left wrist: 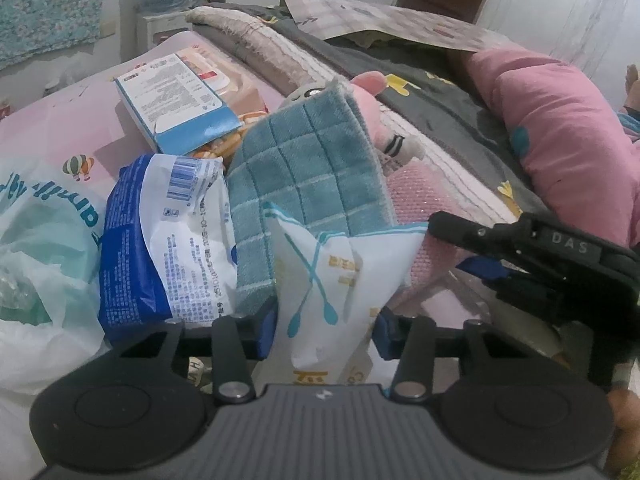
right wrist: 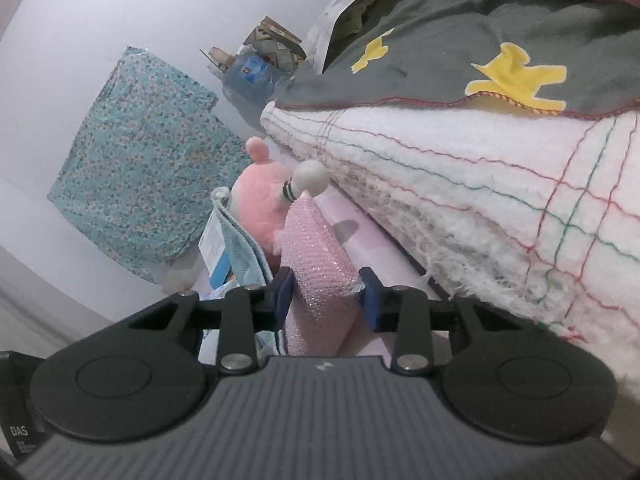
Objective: Organize soft objects
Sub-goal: 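Grasp the pink mesh pad with the right tool while the left tool grasps the white spoon-print bag, then carry both items to the box and release the pink pad from the right tool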
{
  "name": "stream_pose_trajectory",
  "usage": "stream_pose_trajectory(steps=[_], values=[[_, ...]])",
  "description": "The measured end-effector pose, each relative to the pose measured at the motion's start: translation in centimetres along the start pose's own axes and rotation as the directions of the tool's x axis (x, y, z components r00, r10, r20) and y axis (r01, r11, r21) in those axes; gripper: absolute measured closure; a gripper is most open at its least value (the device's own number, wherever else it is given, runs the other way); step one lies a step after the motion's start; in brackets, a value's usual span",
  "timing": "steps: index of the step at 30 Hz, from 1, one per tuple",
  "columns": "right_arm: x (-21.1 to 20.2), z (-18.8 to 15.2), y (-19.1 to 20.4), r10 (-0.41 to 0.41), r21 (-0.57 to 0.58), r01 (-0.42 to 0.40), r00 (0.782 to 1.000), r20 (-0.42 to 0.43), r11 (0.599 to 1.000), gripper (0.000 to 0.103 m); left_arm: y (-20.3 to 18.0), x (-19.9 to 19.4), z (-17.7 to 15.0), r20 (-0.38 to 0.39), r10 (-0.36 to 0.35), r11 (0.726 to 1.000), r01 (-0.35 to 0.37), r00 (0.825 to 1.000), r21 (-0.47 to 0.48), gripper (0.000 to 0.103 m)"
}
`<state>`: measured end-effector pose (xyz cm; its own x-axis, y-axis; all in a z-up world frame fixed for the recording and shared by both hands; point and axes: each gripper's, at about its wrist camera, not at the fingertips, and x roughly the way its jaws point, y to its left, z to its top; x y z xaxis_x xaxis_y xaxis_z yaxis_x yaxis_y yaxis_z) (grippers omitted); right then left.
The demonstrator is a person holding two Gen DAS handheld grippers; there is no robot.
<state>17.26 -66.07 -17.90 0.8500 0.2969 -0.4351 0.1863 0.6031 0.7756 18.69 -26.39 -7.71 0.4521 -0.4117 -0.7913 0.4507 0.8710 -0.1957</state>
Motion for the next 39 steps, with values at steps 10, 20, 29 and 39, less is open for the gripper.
stream_pose_trajectory(steps=[10, 20, 29, 39], values=[[-5.7, -0.7, 3.3, -0.095, -0.162, 0.12, 0.984, 0.151, 0.979, 0.072, -0.6, -3.1, -0.1, 0.075, -0.055, 0.999, 0.055, 0.996, 0.002, 0.059], [-13.9, -1.3, 7.1, -0.056, -0.233, 0.128, 0.954, 0.293, 0.964, 0.072, -0.8, -9.9, -0.1, 0.202, -0.133, 0.99, 0.139, 0.97, -0.016, 0.06], [-18.0, -2.7, 12.8, 0.13, -0.28, -0.054, 0.957, 0.26, 0.958, 0.072, 1.0, -18.7, -1.5, 0.358, -0.147, 0.982, 0.179, 0.922, -0.057, 0.06], [-14.1, -3.9, 23.3, 0.382, -0.344, -0.357, 0.924, 0.007, 0.869, 0.072, 9.1, -28.7, -2.6, 0.459, 0.11, 0.976, -0.008, 0.882, -0.219, 0.059]])
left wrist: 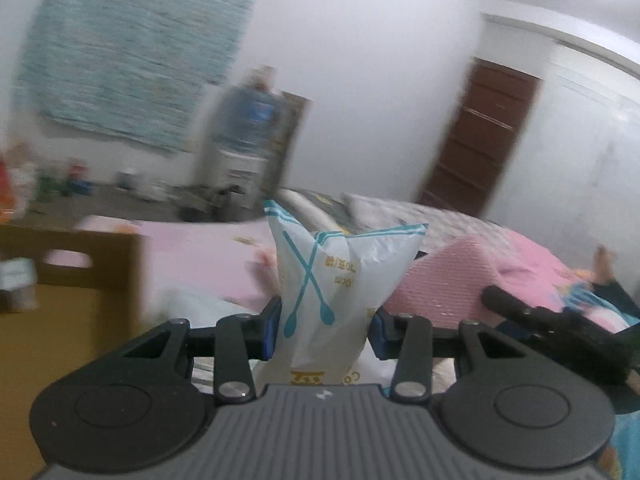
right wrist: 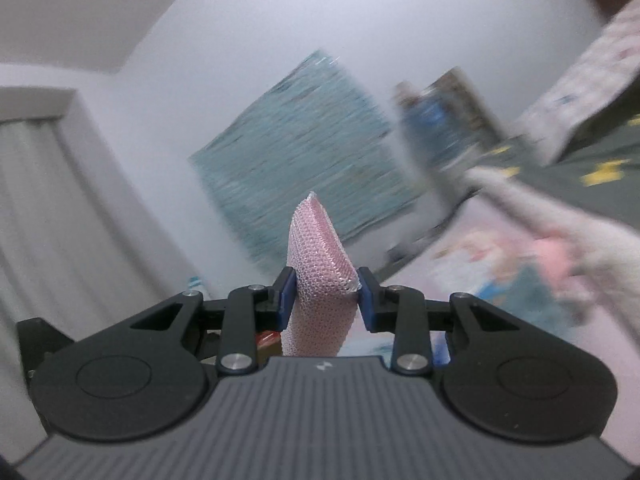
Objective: Organize soft objects
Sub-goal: 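Carry both items to the box and release the pink pad from the right tool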
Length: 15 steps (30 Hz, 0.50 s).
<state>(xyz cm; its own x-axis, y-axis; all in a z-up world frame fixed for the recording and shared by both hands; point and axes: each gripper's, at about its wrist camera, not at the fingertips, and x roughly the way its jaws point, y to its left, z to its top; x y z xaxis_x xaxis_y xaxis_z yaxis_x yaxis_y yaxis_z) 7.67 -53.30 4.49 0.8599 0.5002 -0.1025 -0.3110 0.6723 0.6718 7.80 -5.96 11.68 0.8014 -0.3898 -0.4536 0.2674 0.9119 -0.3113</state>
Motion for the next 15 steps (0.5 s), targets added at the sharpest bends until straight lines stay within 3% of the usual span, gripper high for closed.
stream_pose_trajectory(steps=[4, 7, 10, 13, 15], values=[[6.4, 0.3, 3.0, 0.119, 0.025, -0.117, 0.983, -0.143, 0.993, 0.072, 4.5, -1.9, 2.1, 0.027, 0.14, 0.99, -0.14, 0.99, -0.026, 0.059], [12.0, -0.1, 5.4, 0.168, 0.035, -0.165, 0.951, -0.261, 0.986, 0.072, 8.4, -2.4, 3.0, 0.028, 0.237, 0.969, -0.234, 0.971, -0.074, 0.059], [18.0, -1.4, 8.0, 0.191, 0.055, -0.185, 0.899, -0.394, 0.981, 0.072, 11.8, -2.4, 3.5, 0.027, 0.315, 0.942, -0.309, 0.949, -0.129, 0.059], [23.9, -3.6, 10.8, 0.163, 0.029, -0.173, 0.843, -0.512, 0.985, 0.072, 14.7, -2.7, 3.3, 0.031, 0.379, 0.914, -0.369, 0.925, -0.168, 0.059], [27.8, -5.1, 12.5, 0.137, 0.006, -0.165, 0.8, -0.583, 0.986, 0.072, 16.4, -3.3, 2.9, 0.024, 0.392, 0.904, -0.38, 0.92, -0.197, 0.059]])
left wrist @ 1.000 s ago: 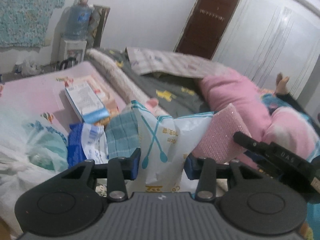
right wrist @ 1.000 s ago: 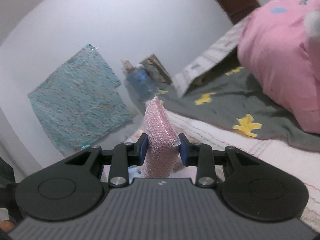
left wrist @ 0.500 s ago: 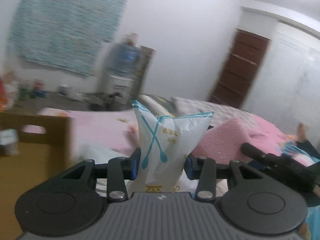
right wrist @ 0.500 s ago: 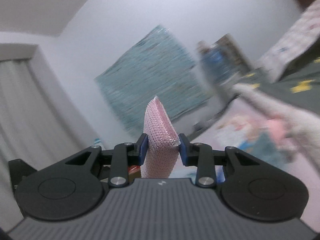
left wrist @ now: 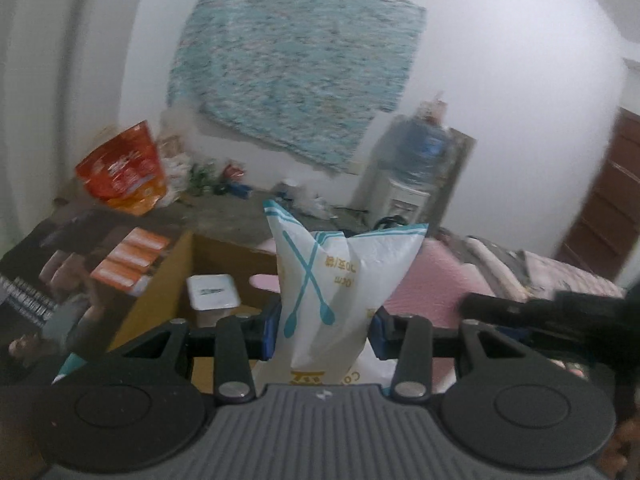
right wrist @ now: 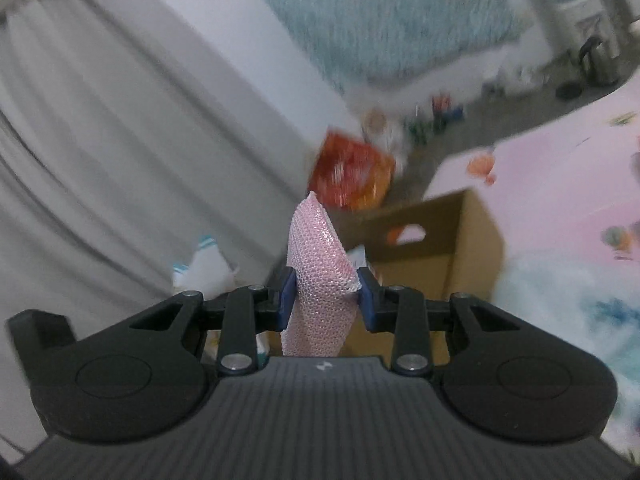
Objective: Organize soft objects
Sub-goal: 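Carry both items to the box and release the pink pad from the right tool, then release the white spoon-print bag into the box with the left tool while the right tool returns to the pile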
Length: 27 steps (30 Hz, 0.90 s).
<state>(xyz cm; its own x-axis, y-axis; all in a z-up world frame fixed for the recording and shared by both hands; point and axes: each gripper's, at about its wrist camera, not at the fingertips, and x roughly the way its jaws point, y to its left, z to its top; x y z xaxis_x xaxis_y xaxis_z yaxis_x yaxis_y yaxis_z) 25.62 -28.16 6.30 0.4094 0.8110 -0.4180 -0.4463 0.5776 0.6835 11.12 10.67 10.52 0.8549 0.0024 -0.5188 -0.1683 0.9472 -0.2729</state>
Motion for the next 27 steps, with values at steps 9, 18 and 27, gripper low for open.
stream_pose_trajectory(steps=[9, 18, 27], values=[[18.0, 2.9, 2.4, -0.144, -0.038, 0.139, 0.926, -0.349, 0.99, 0.072, 6.3, 1.9, 0.6, -0.034, 0.077, 0.993, -0.08, 0.996, -0.092, 0.059], [26.3, 3.5, -0.8, -0.219, -0.08, 0.208, 0.822, -0.526, 0.975, 0.069, 7.7, 3.0, 0.9, -0.041, 0.077, 0.991, -0.081, 0.996, -0.107, 0.059], [27.1, 4.2, -1.1, -0.369, -0.233, 0.294, 0.828, -0.423, 0.927, 0.052, 7.6, 3.9, 0.4, -0.056, 0.064, 0.993, -0.07, 0.996, -0.096, 0.059]])
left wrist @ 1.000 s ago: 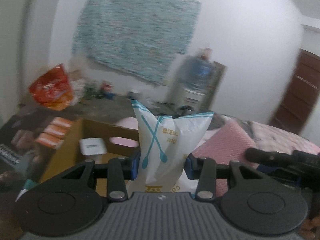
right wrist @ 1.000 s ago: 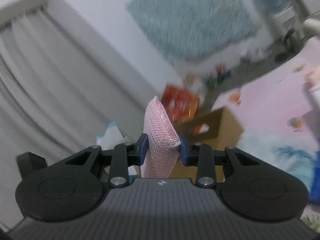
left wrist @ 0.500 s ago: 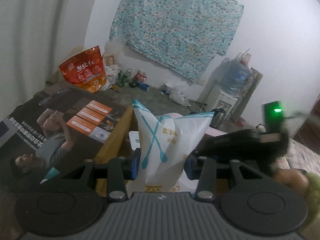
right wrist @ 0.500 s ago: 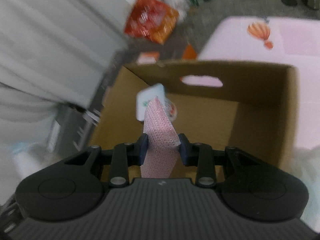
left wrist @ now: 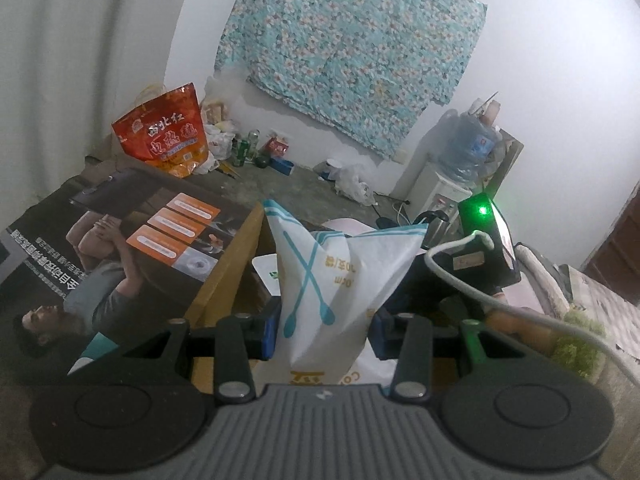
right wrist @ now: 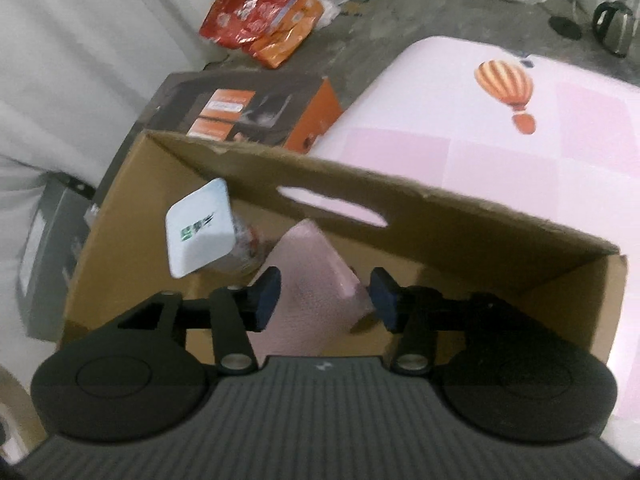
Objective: Organize soft objects
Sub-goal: 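Release the white spoon-print bag into the box with the left tool while the right tool returns to the pile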
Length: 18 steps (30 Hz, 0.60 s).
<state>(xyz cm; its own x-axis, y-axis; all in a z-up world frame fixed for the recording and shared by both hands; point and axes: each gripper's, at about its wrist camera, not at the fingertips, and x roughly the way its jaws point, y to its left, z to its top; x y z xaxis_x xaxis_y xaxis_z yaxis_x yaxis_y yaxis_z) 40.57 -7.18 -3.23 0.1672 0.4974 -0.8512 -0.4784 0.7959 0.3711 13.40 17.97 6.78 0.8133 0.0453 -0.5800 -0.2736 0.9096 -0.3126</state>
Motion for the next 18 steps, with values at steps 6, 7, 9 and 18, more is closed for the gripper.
stream_pose_trajectory(steps=[6, 7, 9, 18], values=[[-1.7, -0.4, -2.4, 0.029, -0.002, -0.029, 0.993, 0.117, 1.0, 0.051, 0.0, 0.8, -0.2, -0.022, 0.012, 1.0, -0.012, 1.0, 0.008, 0.059], [-1.9, -0.2, -2.8, 0.045, 0.009, -0.047, 0.988, 0.145, 0.999, 0.051, -0.1, 0.9, -0.2, -0.032, 0.012, 1.0, -0.012, 0.999, 0.012, 0.059], [-2.8, 0.2, -3.9, 0.094, 0.043, -0.104, 0.977, 0.194, 0.994, 0.051, -0.2, 1.3, -0.1, -0.056, 0.004, 1.0, -0.003, 0.998, 0.015, 0.059], [-15.6, -6.1, -6.2, 0.334, 0.043, -0.383, 0.851, 0.405, 0.923, 0.049, -2.5, 6.8, 1.7, -0.335, -0.079, 0.996, 0.09, 0.939, 0.017, 0.059]])
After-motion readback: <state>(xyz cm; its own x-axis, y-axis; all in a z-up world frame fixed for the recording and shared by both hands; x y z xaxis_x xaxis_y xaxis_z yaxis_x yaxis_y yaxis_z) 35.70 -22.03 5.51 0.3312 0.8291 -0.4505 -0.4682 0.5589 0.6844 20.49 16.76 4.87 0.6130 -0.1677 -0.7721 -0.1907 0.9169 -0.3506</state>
